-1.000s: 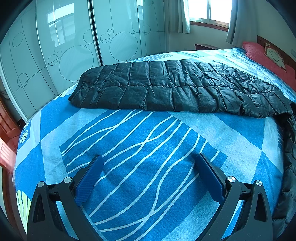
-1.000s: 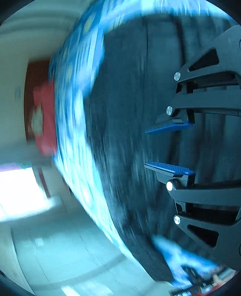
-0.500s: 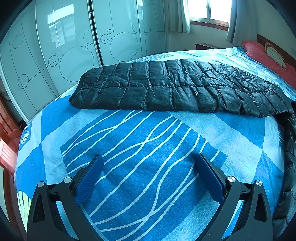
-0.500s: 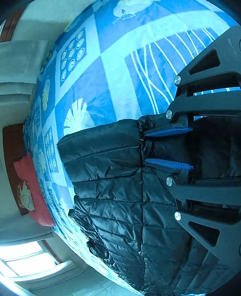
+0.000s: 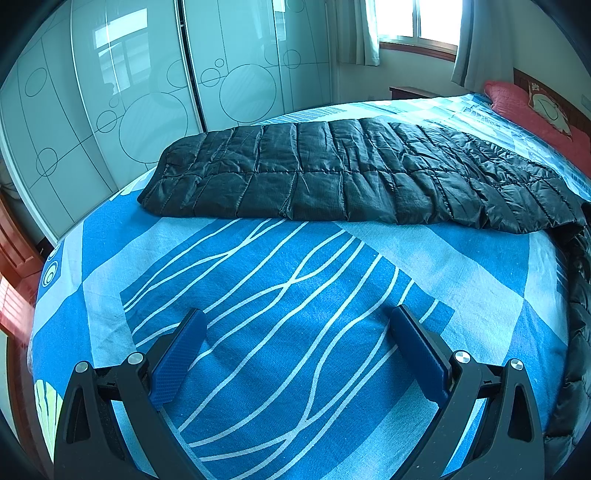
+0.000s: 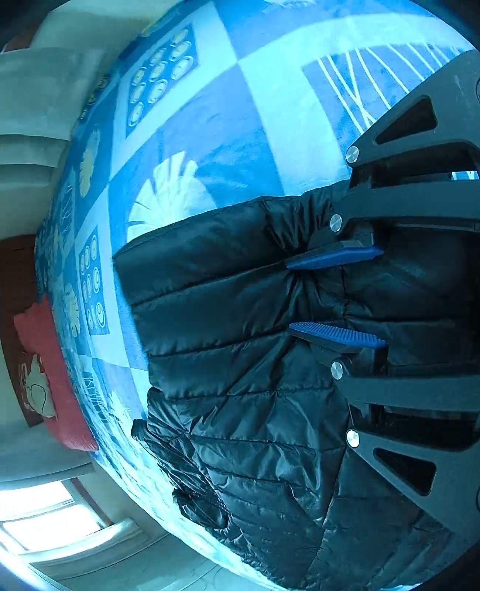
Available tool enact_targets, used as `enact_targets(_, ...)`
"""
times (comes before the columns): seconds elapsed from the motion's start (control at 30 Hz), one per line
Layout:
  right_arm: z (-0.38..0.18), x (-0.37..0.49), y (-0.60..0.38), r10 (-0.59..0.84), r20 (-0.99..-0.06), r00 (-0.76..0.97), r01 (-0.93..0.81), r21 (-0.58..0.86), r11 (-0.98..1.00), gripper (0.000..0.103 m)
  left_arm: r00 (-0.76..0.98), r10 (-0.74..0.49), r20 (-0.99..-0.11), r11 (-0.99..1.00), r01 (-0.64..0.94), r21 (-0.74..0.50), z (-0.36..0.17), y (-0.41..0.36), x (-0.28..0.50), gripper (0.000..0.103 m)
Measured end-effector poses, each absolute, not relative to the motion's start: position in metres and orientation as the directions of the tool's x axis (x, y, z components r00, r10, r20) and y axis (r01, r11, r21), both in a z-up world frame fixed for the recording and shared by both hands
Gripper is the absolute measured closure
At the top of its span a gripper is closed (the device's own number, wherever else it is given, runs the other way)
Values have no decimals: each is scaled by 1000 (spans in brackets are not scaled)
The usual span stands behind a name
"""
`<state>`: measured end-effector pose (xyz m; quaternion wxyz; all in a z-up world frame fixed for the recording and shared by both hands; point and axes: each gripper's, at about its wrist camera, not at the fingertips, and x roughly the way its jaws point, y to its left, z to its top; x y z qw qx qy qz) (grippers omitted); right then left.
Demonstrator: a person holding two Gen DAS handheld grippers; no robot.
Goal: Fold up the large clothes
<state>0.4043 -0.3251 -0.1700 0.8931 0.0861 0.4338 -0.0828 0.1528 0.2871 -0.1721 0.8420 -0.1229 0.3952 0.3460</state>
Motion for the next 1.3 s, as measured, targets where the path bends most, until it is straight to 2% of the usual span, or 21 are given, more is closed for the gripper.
enact_targets(0.1,-151,391,-307,-82,-744,663,189,59,980,69,448,487,-750,730,-680,68,-172,286,153,4)
enact_targets(0.17,-147,385,-294,-97,-715,693,168,30,985,50,448,487,-750,730,-680,68,-172,287,154,4)
enact_targets(0.2,-149,384,-291,-92,-712,696,159,28,987,49,448,487,-750,730,-680,67,-172,287,154,4)
enact_targets(0.3,-177,397,-284,-72,-771,632,144,26,989,47,448,488,-750,730,-680,68,-172,286,154,4)
enact_targets(0.4,-176,399,-274,-124,-766,631,151,-36,988,46,447,488,-750,730,-680,69,-172,287,154,4)
enact_targets(0.53,-155,373,-258,-71,-734,676,108,3,994,45,448,489,-749,729,-680,69,-172,285,154,4)
enact_targets(0.6,-150,357,-246,-60,-718,694,84,-2,996,40,448,488,-749,730,-680,68,-172,286,154,4)
enact_targets(0.77,-167,348,-231,-60,-733,678,58,-28,998,38,449,487,-749,730,-680,67,-172,286,154,4)
enact_targets(0.93,-183,353,-240,-33,-750,661,81,27,996,35,449,486,-750,730,-680,66,-172,286,154,4)
enact_targets(1.3,-188,351,-240,-33,-739,673,75,23,997,33,444,428,-787,736,-676,19,-169,299,156,4)
